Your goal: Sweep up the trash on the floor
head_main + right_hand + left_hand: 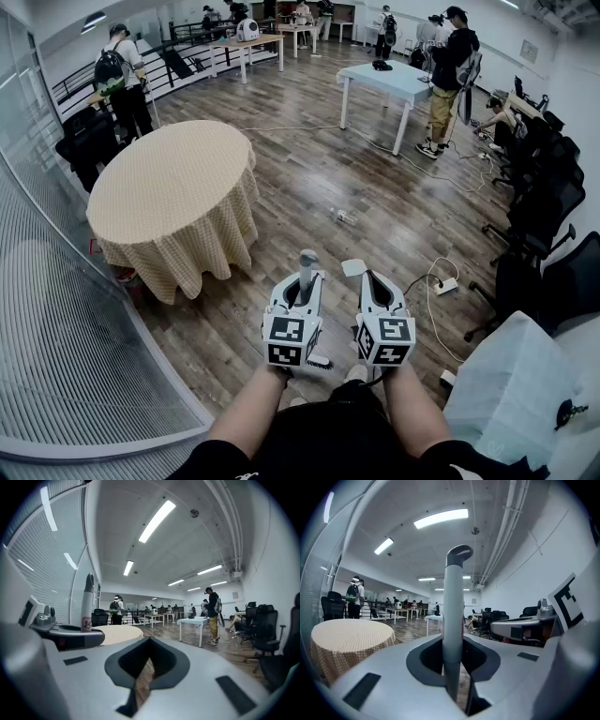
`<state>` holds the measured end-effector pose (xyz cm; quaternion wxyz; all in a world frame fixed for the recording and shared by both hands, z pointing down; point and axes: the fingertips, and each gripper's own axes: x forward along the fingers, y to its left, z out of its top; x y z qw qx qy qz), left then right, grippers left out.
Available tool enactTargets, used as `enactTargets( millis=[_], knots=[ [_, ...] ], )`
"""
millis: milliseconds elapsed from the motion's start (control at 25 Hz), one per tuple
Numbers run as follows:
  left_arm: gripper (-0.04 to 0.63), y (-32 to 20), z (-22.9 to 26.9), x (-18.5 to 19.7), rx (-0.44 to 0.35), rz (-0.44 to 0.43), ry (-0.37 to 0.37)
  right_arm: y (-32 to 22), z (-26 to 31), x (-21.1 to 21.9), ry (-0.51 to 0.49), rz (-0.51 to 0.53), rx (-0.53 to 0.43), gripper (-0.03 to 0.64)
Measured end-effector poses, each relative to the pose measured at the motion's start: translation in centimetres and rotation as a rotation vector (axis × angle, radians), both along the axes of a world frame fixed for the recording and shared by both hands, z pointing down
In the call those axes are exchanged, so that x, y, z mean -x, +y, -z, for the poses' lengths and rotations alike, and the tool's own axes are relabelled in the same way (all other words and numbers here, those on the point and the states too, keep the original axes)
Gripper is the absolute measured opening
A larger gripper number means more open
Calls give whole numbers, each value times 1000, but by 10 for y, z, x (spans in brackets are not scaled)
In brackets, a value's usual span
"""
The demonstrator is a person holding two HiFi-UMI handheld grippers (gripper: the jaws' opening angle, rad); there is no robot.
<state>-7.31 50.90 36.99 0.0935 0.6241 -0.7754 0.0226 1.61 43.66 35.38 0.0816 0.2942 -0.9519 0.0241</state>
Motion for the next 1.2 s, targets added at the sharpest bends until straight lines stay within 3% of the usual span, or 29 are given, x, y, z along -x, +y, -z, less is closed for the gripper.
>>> enactTargets(
  millis=[160,560,880,1200],
  knots=[
    [64,-7,7,1,-15,3,-16,-7,-4,4,-12,14,31,14],
    [64,-31,-9,10,36,29,-48,-41,-31,7,3,16,83,14],
    [64,-85,-17,28,82,64,-48,-107,-44,9,-5,12,128,14],
    [64,-164,-14,35,124,111,-63,-192,-45,16,10,85,153,14]
  ],
)
